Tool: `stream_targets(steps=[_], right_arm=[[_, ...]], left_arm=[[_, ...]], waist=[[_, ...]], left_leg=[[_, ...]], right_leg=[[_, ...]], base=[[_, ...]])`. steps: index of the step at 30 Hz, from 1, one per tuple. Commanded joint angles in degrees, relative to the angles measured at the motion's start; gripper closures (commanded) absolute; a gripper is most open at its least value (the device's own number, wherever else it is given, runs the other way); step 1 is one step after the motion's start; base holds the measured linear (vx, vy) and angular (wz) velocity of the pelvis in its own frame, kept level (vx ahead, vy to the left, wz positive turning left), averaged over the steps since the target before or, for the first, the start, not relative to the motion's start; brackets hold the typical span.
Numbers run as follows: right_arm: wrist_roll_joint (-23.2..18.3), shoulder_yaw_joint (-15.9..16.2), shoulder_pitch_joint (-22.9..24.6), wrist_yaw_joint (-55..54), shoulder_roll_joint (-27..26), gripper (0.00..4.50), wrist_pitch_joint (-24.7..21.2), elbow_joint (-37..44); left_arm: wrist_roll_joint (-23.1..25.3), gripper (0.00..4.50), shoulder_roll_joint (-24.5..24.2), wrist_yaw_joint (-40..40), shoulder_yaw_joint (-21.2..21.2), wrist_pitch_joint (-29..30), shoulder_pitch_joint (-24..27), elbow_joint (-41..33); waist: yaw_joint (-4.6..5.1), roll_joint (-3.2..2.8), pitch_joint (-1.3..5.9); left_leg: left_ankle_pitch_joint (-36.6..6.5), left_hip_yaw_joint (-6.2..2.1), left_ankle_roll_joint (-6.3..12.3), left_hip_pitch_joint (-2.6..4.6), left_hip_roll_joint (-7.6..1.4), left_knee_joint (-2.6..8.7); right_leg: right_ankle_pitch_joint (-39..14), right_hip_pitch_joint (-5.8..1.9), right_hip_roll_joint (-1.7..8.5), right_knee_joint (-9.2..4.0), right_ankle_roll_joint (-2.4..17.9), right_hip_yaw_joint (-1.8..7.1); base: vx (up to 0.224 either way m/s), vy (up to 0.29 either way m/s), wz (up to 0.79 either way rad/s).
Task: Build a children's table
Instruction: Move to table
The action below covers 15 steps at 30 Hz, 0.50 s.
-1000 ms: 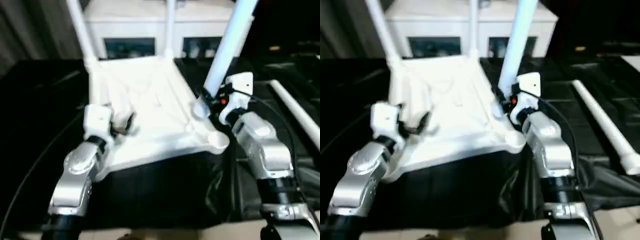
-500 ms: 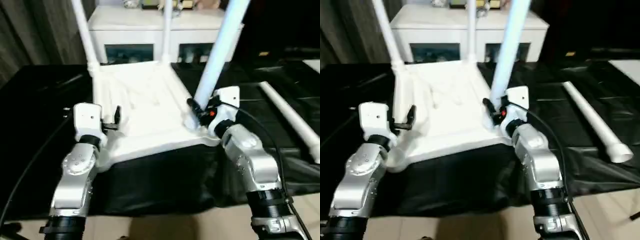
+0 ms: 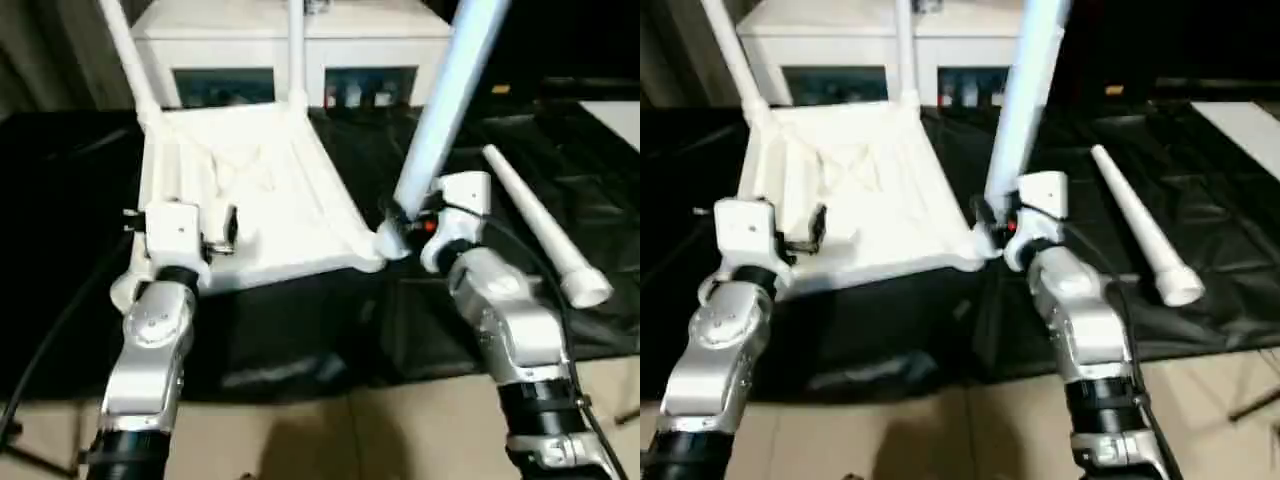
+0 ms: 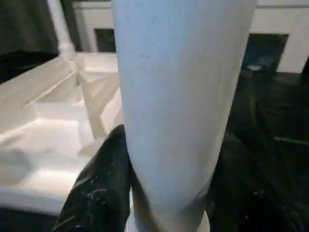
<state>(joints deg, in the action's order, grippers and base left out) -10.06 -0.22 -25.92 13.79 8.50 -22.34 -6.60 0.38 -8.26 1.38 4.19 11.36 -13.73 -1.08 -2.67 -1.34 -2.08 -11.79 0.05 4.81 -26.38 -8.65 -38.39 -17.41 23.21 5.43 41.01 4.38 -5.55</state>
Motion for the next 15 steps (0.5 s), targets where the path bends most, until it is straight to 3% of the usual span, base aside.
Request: stream_targets(steps=[1,2,3,4,5,6,7,8,9,10,11,12,13,14,15], right_arm=[[0.7,-0.6,-0.6,0.1,0.2,2.66,-0.5,0.6],[0.7,-0.6,-0.6,0.1,0.2,2.66,-0.4,0.6],[-0.2,-1.3,-0.5,-0.3,-0.4,2.66,-0.7,0.7],[-0.5,-1.6,-0.5,-0.5,-0.6,2.66,-0.8,0.7],[-1.3,-2.3,-0.4,-0.9,-1.0,2.66,-1.0,0.8],[-1.1,-2.0,-0.3,-0.8,-0.9,2.66,-1.0,1.0],[-0.7,-1.5,-0.1,-0.6,-0.6,2.66,-1.0,1.3],[-0.3,-0.3,0.8,-0.5,-0.6,2.66,-1.1,2.5],[-0.3,0.0,1.1,-0.4,-0.7,2.66,-1.1,3.0],[-0.3,0.3,1.3,-0.3,-0.7,2.66,-1.2,3.5],[-0.3,0.4,1.4,-0.2,-0.7,2.66,-1.3,4.2],[-0.6,0.0,1.7,-0.2,-0.7,2.66,-1.5,5.0],[-0.9,-0.3,1.8,-0.1,-0.8,2.66,-1.6,5.3],[-0.9,-0.8,1.8,-0.2,-0.9,2.66,-1.5,5.0],[-0.9,-1.0,1.7,-0.2,-0.9,2.66,-1.4,4.7]], left_arm=[[1.3,0.00,-0.4,-1.0,-0.2,1.0,-0.6,-0.4],[1.4,0.00,-0.4,-1.2,-0.1,1.0,-0.7,-0.2],[1.2,0.00,-0.2,-1.8,0.5,1.4,-0.9,0.0],[1.1,0.00,-0.2,-1.9,0.7,1.7,-1.0,0.0],[0.6,0.00,0.0,-2.2,1.3,2.7,-1.4,0.2],[0.5,0.00,-0.1,-1.9,1.4,2.5,-1.5,-0.1],[0.4,0.00,-0.4,-1.4,1.3,2.1,-1.5,-0.5],[-0.5,0.00,-0.4,-0.9,1.8,2.7,-0.8,-1.2],[-0.8,0.00,-0.4,-0.8,2.1,3.0,-0.5,-1.3],[-1.2,0.00,-0.3,-0.7,2.2,3.3,-0.4,-1.4],[-1.4,0.00,-0.4,-0.4,2.0,3.4,-0.5,-1.0],[-1.4,0.00,-0.3,0.1,1.3,3.1,-0.8,-0.3],[-1.3,0.00,-0.2,0.3,1.0,2.8,-1.0,0.0],[-1.2,0.00,0.1,0.2,0.6,2.7,-1.5,0.4],[-1.1,0.00,0.2,0.2,0.4,2.7,-1.9,0.6]], waist=[[-1.80,1.61,3.70],[-1.99,1.40,2.89],[-0.89,0.78,2.20],[-1.31,0.79,1.94],[-2.30,-1.69,3.00],[-1.88,-1.98,3.00],[-1.44,-2.35,4.32],[-1.74,-2.63,4.22],[-2.06,-1.35,3.94],[-3.42,-0.58,3.46],[-4.10,-0.51,3.33],[-3.99,-0.36,3.26],[-4.18,-1.18,3.22],[-4.01,-0.34,3.11],[-4.22,-1.35,3.16]], left_leg=[[-9.0,7.02,5.69,-0.70,2.09,-9.63],[-9.6,7.55,2.69,-0.29,1.32,-9.93],[-14.1,8.46,-1.31,3.10,0.83,-7.80],[-15.9,8.27,-0.08,3.39,-0.08,-4.05],[-11.3,7.51,0.27,7.46,-3.38,1.82],[-8.9,4.50,1.85,8.30,-7.88,4.86],[-1.4,1.63,6.62,9.62,-14.93,6.97],[5.9,3.12,8.75,9.87,-12.51,4.58],[5.8,5.20,6.87,8.54,-8.78,2.98],[1.7,7.32,2.50,4.06,-2.37,2.05],[-2.1,7.42,-0.79,4.40,-2.13,2.57],[-2.0,7.47,-1.73,4.09,-1.95,3.21],[-0.9,7.13,-2.42,4.15,-2.50,4.27],[-0.8,7.10,-2.50,3.94,-2.66,4.58],[-1.3,6.83,-3.51,4.39,-3.15,5.05]], right_leg=[[-10.5,-5.60,8.65,-13.04,28.4,0.81],[-13.6,-4.54,8.78,-13.36,24.0,-0.02],[-19.2,-2.30,7.18,-14.08,16.3,1.49],[-21.4,-5.04,7.43,-13.81,10.0,2.10],[-17.3,-4.74,5.14,-14.80,2.6,1.08],[-11.4,-3.34,2.63,-12.10,-1.6,-0.35],[-0.1,-2.33,3.87,-5.98,-5.1,0.46],[8.7,0.35,6.12,-5.06,-3.4,3.94],[12.6,0.05,6.68,-6.65,-1.0,4.83],[15.4,-3.98,6.62,-8.02,-0.1,6.27],[6.6,-4.08,5.43,-9.22,-3.1,5.78],[3.1,-4.68,4.35,-9.27,-4.5,5.18],[-0.3,-4.56,3.09,-9.65,-6.3,4.26],[-1.6,-4.75,2.62,-9.80,-7.2,3.96],[-4.3,-4.38,2.21,-10.02,-7.5,3.61]], base=[[-0.104,-0.302,0.56],[-0.104,-0.302,0.56],[-0.088,-0.257,0.33],[-0.075,-0.224,0.26],[-0.075,-0.224,0.26],[-0.088,-0.234,0.18],[-0.081,-0.212,0.04],[-0.081,-0.212,0.04],[-0.039,-0.150,0.05],[-0.038,-0.133,0.06],[-0.038,-0.133,0.06],[-0.055,-0.129,0.03],[-0.061,-0.085,-0.06],[-0.061,-0.085,-0.06],[-0.057,-0.053,-0.02]])
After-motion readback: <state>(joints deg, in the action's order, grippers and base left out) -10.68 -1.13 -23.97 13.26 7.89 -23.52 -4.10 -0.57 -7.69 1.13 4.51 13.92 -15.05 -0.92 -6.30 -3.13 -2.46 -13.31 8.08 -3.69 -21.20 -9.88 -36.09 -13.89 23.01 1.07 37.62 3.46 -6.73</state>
